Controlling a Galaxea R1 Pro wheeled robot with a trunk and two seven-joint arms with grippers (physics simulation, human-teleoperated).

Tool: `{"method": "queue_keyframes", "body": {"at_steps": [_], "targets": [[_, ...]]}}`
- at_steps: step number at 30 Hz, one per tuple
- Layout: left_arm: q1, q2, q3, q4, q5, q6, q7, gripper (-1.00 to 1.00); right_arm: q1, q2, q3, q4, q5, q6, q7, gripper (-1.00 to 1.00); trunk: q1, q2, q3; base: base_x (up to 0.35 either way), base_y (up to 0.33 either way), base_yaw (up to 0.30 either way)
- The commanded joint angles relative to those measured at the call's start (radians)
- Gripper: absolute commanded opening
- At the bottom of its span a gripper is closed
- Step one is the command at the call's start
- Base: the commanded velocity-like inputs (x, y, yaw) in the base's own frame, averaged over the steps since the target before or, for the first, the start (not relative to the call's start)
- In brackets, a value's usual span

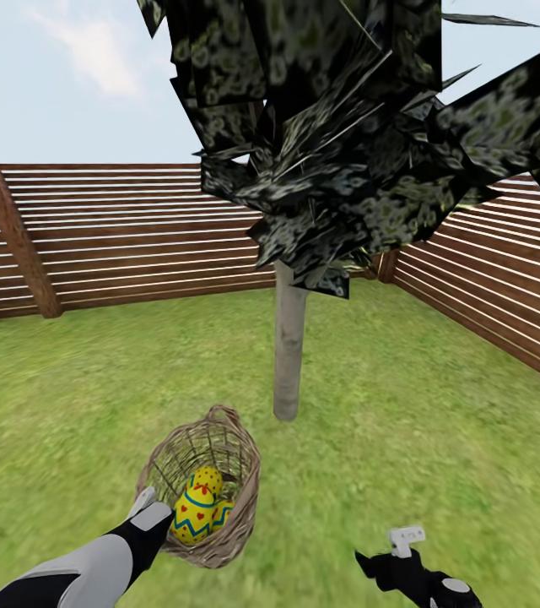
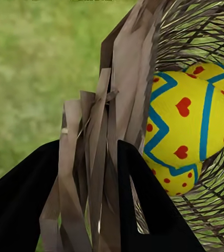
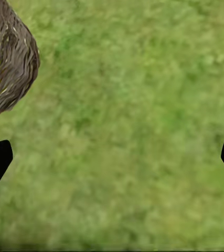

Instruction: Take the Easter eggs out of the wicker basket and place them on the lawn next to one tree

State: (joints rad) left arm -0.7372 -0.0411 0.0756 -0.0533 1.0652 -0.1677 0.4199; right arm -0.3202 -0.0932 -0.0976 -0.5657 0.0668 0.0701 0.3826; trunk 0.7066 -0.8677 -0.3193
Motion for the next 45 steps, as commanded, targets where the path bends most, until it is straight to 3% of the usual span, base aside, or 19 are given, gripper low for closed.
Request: {"method": "queue_keyframes", "body": {"at_steps": [1, 20, 30, 45], "targets": [[-0.001, 0.0, 0.009, -0.002, -0.004, -0.003, 0.002, -1.0, 0.0, -0.004, -0.007, -0.003, 0.007, 0.018, 0.022, 1.0, 0.004, -0.008, -0.004, 0.0, 0.0, 0.0], [-0.001, 0.0, 0.011, -0.002, -0.004, -0.005, 0.001, -1.0, 0.0, -0.002, -0.005, -0.004, 0.008, 0.022, 0.034, 1.0, 0.077, -0.141, -0.064, 0.0, 0.0, 0.0], [-0.001, 0.013, 0.005, 0.004, -0.007, -0.005, -0.007, -1.0, 0.0, 0.0, -0.002, 0.01, 0.01, 0.013, 0.03, 1.0, 0.077, -0.141, -0.064, 0.007, 0.0, 0.0], [-0.001, 0.02, 0.004, 0.007, -0.01, -0.003, -0.01, -1.0, 0.0, 0.0, -0.005, 0.012, 0.01, 0.013, 0.028, 1.0, 0.077, -0.141, -0.064, 0.29, -0.111, 0.0]]}}
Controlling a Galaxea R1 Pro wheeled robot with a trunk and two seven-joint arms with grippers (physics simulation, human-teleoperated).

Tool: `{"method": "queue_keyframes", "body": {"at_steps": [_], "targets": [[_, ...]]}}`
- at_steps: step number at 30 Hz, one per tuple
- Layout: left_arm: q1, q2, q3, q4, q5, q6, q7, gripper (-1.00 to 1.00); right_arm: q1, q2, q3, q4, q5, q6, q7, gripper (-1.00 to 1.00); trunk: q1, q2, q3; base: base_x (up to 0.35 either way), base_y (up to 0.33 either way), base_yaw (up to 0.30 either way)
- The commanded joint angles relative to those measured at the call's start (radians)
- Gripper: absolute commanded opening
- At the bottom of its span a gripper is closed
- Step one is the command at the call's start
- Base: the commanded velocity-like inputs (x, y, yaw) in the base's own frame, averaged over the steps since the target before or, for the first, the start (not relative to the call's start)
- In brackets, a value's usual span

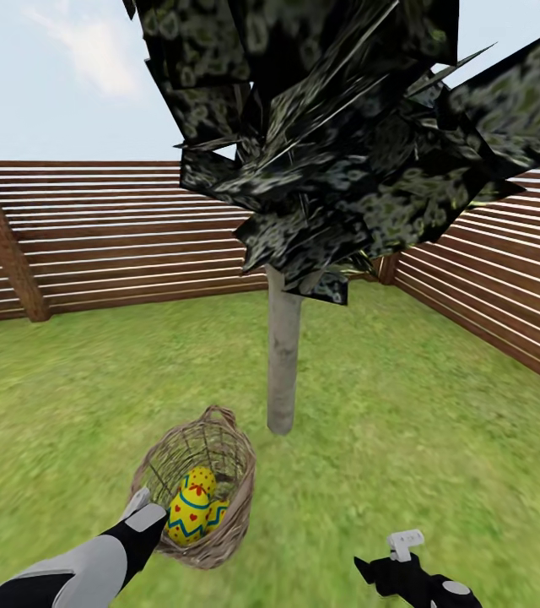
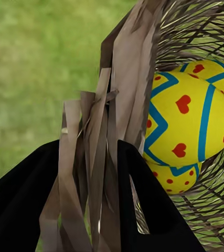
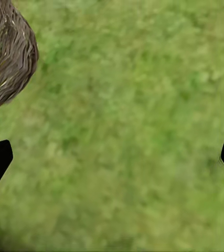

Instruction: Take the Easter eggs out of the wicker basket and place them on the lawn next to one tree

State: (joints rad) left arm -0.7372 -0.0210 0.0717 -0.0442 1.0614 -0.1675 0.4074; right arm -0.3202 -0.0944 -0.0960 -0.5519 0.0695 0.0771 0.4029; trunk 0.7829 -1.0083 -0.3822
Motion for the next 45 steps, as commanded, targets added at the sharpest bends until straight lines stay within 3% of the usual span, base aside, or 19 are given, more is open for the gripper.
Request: {"method": "queue_keyframes", "body": {"at_steps": [1, 15, 25, 45], "targets": [[-0.001, 0.0, 0.008, -0.002, -0.006, -0.003, 0.002, -1.0, 0.0, 0.001, -0.007, -0.002, 0.007, 0.006, 0.008, 1.0, 0.001, -0.001, -0.001, 0.298, -0.117, 0.0], [-0.001, 0.0, 0.008, -0.002, -0.003, -0.001, 0.003, -1.0, 0.0, 0.0, -0.007, 0.0, 0.003, 0.007, 0.007, 1.0, 0.001, -0.001, -0.001, 0.296, -0.117, 0.0], [-0.001, 0.0, 0.01, -0.001, -0.002, -0.003, 0.007, -1.0, 0.0, -0.001, -0.008, 0.0, 0.001, 0.007, 0.007, 1.0, 0.001, -0.001, -0.001, 0.022, -0.011, 0.0], [-0.001, -0.004, 0.017, -0.01, 0.002, -0.001, 0.011, -1.0, 0.0, -0.001, -0.008, 0.0, 0.002, 0.007, 0.005, 1.0, 0.077, -0.141, -0.064, 0.0, 0.0, 0.0]]}}
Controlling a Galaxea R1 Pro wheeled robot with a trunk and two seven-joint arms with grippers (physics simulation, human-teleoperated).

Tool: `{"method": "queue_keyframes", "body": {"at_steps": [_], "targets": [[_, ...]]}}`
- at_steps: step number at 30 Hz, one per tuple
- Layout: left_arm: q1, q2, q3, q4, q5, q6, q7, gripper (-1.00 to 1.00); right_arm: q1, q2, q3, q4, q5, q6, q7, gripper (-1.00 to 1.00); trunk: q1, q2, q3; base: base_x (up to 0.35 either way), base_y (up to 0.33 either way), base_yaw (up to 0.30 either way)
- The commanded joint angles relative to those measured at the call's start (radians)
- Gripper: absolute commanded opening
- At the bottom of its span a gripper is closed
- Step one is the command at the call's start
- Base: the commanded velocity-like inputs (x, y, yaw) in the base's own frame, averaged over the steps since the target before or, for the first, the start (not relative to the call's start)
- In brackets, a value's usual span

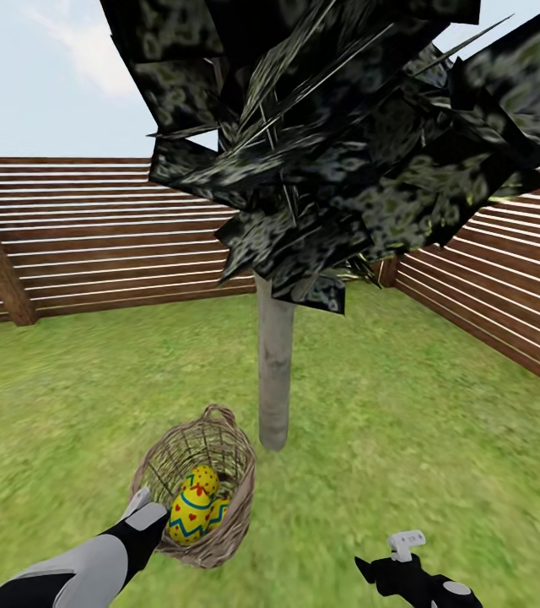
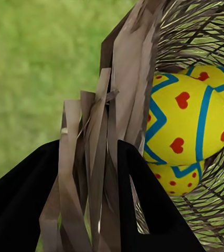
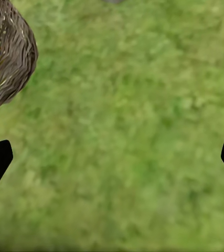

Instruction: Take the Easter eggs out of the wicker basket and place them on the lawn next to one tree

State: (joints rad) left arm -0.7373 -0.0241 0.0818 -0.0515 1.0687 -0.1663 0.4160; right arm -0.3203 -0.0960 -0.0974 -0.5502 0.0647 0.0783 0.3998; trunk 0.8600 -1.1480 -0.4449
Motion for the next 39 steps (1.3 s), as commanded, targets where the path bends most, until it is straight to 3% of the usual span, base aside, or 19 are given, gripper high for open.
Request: {"method": "queue_keyframes", "body": {"at_steps": [1, 14, 18, 32, 35, 39], "targets": [[-0.001, 0.001, 0.007, -0.002, -0.005, -0.002, 0.002, -1.0, 0.0, 0.001, -0.007, -0.002, 0.006, 0.006, 0.008, 1.0, 0.004, -0.008, -0.004, 0.0, 0.0, 0.0], [-0.001, 0.001, 0.008, -0.002, -0.004, -0.002, 0.002, -1.0, 0.0, 0.001, -0.006, -0.002, 0.007, 0.006, 0.005, 1.0, 0.054, -0.099, -0.045, 0.037, 0.0, 0.0], [-0.001, 0.001, 0.041, -0.002, -0.004, -0.002, 0.003, -1.0, 0.0, 0.002, -0.007, -0.002, 0.006, 0.005, 0.005, 1.0, 0.069, -0.127, -0.058, 0.0, 0.0, 0.0], [-0.001, 0.001, 0.042, -0.002, -0.006, -0.004, 0.004, -1.0, 0.0, 0.004, -0.004, 0.0, 0.004, 0.005, 0.005, 1.0, 0.123, -0.225, -0.101, 0.0, 0.0, 0.0], [-0.001, 0.001, 0.042, -0.002, -0.006, -0.004, 0.046, -1.0, 0.0, 0.005, -0.003, 0.001, 0.007, 0.005, 0.005, 1.0, 0.134, -0.246, -0.111, 0.0, 0.0, 0.0], [-0.001, 0.001, 0.042, -0.002, -0.006, -0.005, 0.056, -1.0, 0.0, 0.007, -0.002, 0.01, 0.011, 0.003, 0.004, 1.0, 0.15, -0.274, -0.123, 0.0, 0.0, 0.0]]}}
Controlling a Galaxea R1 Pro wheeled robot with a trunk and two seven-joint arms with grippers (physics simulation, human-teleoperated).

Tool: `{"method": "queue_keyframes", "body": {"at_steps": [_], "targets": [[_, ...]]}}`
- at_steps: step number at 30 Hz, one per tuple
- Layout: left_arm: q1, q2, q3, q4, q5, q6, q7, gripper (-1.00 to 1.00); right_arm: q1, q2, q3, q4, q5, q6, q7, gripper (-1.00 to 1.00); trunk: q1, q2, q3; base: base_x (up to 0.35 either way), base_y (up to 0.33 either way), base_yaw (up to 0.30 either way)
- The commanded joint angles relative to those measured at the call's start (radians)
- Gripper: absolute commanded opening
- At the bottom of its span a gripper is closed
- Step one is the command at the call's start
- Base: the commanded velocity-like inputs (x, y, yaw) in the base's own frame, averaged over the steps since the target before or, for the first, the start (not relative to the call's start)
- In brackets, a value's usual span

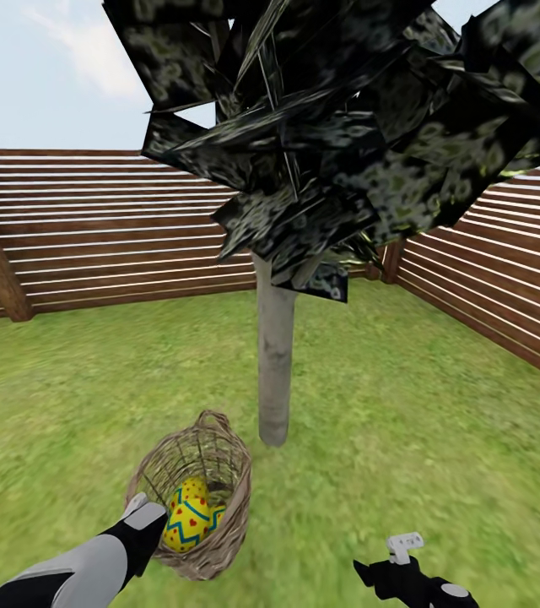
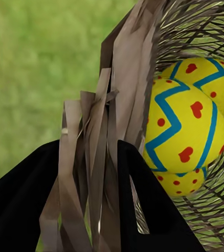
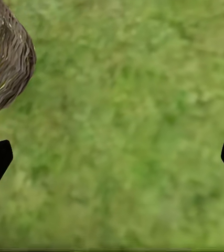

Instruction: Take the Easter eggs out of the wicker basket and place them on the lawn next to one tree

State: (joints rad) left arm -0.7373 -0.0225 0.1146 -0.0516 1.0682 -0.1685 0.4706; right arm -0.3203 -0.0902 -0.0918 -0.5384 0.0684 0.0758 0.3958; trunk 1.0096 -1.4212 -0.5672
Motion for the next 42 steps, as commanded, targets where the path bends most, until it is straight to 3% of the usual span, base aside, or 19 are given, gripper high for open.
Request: {"method": "queue_keyframes", "body": {"at_steps": [1, 42], "targets": [[-0.001, 0.0, 0.01, -0.002, -0.005, -0.003, 0.002, -1.0, 0.0, 0.002, -0.007, 0.004, 0.008, 0.006, 0.008, 1.0, 0.004, -0.008, -0.004, 0.0, 0.0, 0.0], [-0.001, 0.0, 0.008, -0.001, -0.005, -0.006, 0.002, -1.0, 0.0, 0.001, -0.011, 0.02, 0.01, 0.005, 0.006, 1.0, 0.161, -0.295, -0.133, 0.0, 0.0, 0.0]]}}
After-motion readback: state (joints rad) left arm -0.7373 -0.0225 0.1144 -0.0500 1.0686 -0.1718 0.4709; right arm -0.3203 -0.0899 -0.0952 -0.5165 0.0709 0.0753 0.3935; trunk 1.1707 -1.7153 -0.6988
